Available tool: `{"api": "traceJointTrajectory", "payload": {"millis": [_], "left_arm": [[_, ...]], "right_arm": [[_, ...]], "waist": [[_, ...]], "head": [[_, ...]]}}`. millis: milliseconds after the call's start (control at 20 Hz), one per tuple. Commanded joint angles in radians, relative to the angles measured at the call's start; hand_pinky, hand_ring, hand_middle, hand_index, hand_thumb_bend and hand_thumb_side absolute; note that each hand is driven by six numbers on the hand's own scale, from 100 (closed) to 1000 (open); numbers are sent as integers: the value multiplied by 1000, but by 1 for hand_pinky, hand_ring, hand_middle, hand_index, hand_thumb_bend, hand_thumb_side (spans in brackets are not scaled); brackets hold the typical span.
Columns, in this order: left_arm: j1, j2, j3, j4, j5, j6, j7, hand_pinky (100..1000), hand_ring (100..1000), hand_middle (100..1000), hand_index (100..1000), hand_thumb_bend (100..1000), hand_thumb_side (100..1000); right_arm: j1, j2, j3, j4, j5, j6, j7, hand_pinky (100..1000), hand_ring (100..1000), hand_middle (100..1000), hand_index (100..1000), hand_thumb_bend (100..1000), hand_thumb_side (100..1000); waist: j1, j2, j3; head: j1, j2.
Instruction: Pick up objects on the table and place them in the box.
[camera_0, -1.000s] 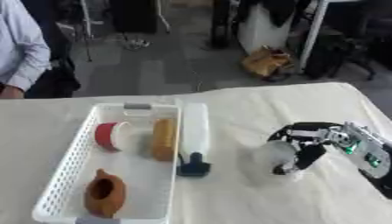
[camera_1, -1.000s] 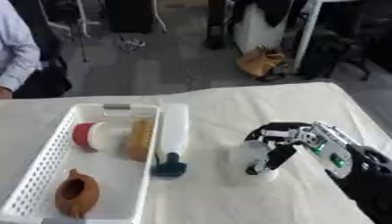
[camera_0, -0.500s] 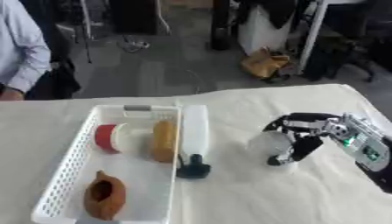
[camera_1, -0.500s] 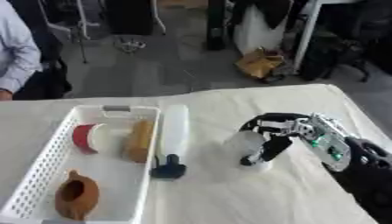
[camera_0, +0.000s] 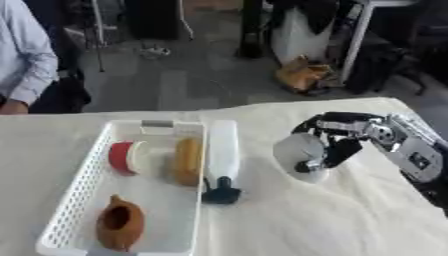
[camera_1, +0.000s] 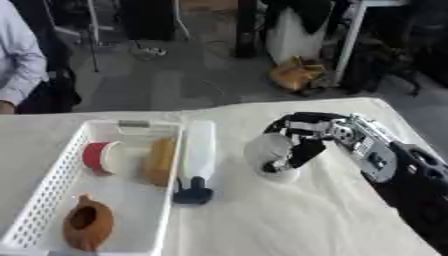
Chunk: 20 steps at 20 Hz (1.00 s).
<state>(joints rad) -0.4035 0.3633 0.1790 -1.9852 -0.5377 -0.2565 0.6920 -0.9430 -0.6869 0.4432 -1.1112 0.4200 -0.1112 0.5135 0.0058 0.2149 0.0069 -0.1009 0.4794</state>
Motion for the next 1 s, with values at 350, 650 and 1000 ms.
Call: {"api": "traceJointTrajectory", "payload": {"millis": [350,650,1000], "left_arm": [[-16,23,7,-15,-1,-3,1,996,963,835,889,100,1000],[-16,24,7,-15,-2,-5,1,996,963,835,889,100,1000],[-19,25,4,-15,-1,-7,-1,996,964,835,889,100,1000]], "right_arm": [[-85,4,-6,-69,-27,13,2,380,543,563,664,311,541],[-133,22,5,-95,-40,22,13,379,541,557,662,306,545],[-201,63,18,-113,-51,25,27,376,536,546,652,283,557]], "waist": [[-12,-27,2],[-20,-32,7],[-29,-38,21]], "head": [[7,-8],[10,-8],[8,-7]]}}
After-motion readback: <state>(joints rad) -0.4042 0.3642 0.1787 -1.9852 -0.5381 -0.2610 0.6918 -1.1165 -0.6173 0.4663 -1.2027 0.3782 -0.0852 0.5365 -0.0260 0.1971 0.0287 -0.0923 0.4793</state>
